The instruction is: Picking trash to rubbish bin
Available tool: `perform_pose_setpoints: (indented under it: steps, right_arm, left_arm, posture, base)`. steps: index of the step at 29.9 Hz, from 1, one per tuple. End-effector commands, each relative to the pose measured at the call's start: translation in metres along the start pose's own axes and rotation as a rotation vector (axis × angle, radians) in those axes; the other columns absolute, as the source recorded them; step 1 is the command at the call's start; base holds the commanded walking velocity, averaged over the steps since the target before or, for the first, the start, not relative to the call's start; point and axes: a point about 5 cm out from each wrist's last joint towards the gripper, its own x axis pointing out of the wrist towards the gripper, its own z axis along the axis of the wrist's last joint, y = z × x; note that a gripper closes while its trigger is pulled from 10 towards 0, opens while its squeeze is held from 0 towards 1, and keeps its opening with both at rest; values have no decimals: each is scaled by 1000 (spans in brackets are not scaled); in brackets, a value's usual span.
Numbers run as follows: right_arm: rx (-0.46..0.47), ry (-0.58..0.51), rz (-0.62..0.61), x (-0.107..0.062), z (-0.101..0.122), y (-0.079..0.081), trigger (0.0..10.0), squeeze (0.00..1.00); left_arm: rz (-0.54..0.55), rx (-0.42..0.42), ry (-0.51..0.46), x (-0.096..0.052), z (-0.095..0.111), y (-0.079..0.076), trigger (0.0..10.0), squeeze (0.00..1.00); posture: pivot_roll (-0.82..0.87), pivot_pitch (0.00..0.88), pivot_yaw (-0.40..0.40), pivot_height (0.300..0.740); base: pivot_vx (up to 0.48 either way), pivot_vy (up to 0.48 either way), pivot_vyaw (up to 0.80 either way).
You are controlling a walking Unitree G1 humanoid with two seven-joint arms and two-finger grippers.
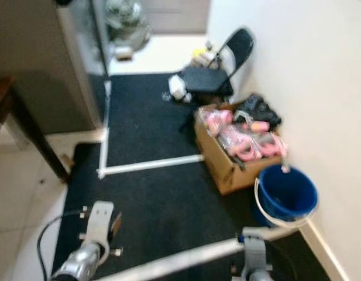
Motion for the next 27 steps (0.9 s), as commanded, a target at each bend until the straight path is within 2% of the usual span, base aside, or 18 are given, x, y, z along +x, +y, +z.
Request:
perform_pose_setpoints:
  steps: [1, 18, 27]
  right_arm:
    - [-3, 22, -8, -2, -7, -3, 10000, 0]
    - [-9, 29, 0, -2, -9, -2, 10000, 0]
    - [-11, 26, 0, -2, -9, -2, 10000, 0]
  left_arm:
    - [12, -17, 2, -1, -3, 3, 10000, 0]
    - [-27, -58, -31, -1, 0, 0, 10000, 0]
    - [-43, -55, -38, -2, 0, 0, 10000, 0]
  posture:
    - [82, 121, -15, 740]
    - [84, 120, -19, 740]
    - [84, 122, -15, 740]
  base:
    - [0, 0, 0]
    - [0, 0, 0]
    - [406, 0, 0]
